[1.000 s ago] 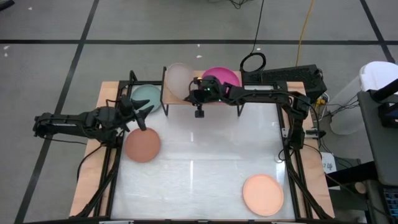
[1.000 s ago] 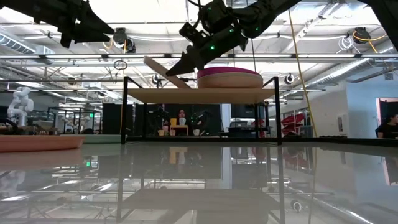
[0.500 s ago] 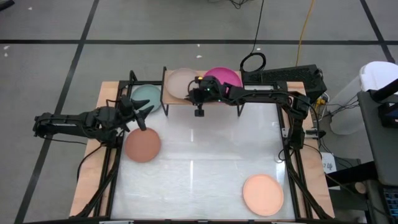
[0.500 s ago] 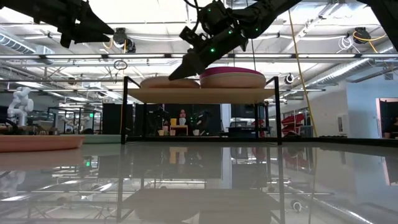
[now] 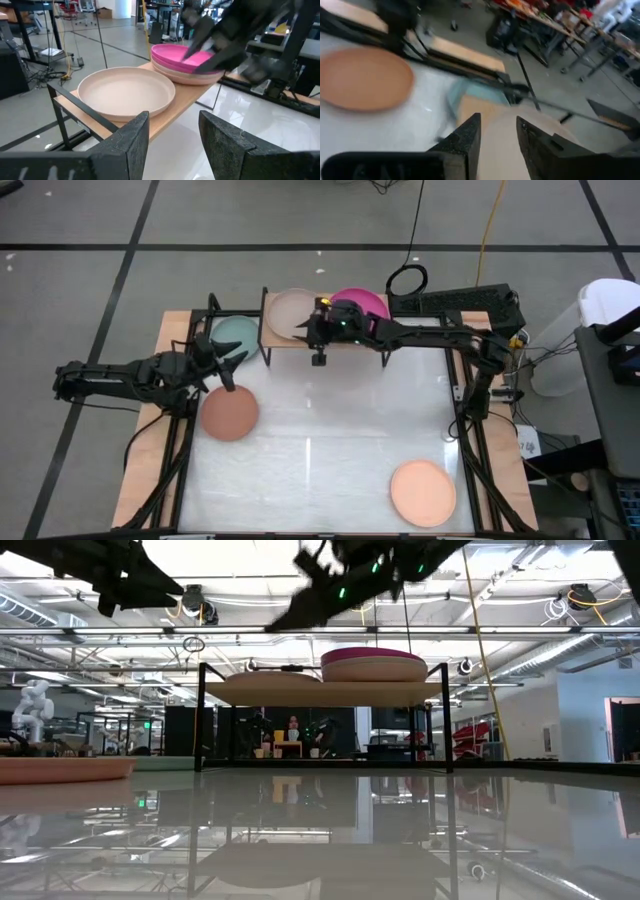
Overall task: Place and stack plates onto a shelf
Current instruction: Stack the light green plate on top of the gray plate on the shelf
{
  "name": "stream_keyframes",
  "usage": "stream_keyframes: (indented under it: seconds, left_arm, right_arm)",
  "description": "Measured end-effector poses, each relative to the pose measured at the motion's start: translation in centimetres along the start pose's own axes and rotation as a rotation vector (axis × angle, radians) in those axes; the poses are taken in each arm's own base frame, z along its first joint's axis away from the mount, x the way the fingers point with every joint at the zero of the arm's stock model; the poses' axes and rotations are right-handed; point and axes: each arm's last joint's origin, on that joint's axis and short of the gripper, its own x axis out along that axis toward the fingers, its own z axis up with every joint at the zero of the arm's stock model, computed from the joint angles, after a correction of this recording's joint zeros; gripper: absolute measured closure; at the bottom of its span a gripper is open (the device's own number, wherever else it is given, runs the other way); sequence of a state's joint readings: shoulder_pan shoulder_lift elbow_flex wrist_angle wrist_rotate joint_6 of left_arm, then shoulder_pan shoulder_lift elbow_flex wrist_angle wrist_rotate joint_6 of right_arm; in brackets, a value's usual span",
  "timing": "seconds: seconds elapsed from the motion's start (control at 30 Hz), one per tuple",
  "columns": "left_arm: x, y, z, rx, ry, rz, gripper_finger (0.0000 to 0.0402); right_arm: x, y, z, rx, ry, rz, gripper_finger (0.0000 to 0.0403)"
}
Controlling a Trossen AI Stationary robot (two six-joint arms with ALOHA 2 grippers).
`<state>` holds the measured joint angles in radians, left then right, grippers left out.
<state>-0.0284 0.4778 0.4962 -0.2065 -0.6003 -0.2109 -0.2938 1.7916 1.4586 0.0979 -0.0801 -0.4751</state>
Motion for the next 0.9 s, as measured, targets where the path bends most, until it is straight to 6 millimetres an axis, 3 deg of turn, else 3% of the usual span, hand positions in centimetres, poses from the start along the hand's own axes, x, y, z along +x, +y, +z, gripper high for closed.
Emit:
stream_keyframes:
  seconds: [0.23,0.33,0.57,0.73,0.9]
  left_arm:
    - [0.1,0.1,-0.8,0.012,0.069,0.008,0.0225]
    - [0.5,-0.1,-1.3,0.039,0.123,0.021,0.0225]
    - [2.3,-1.0,-3.3,0.057,0.300,0.040,0.0225]
    - [2.6,-1.5,-3.0,0.087,0.536,-0.022,0.0225]
    - [2.8,-1.2,-2.4,0.135,0.749,0.104,0.0225]
  right_arm:
    - [-7.3,2.4,5.6,0.022,-0.022,0.111,0.0289]
    - [-10.4,4.7,6.6,0.038,-0.050,0.180,0.0289]
    - [-16.0,10.6,4.9,0.046,-0.207,0.305,0.0289]
    - [-19.1,12.3,2.6,0.133,-0.307,0.265,0.0289]
    - [-20.8,13.1,0.7,0.159,-0.398,0.260,0.0289]
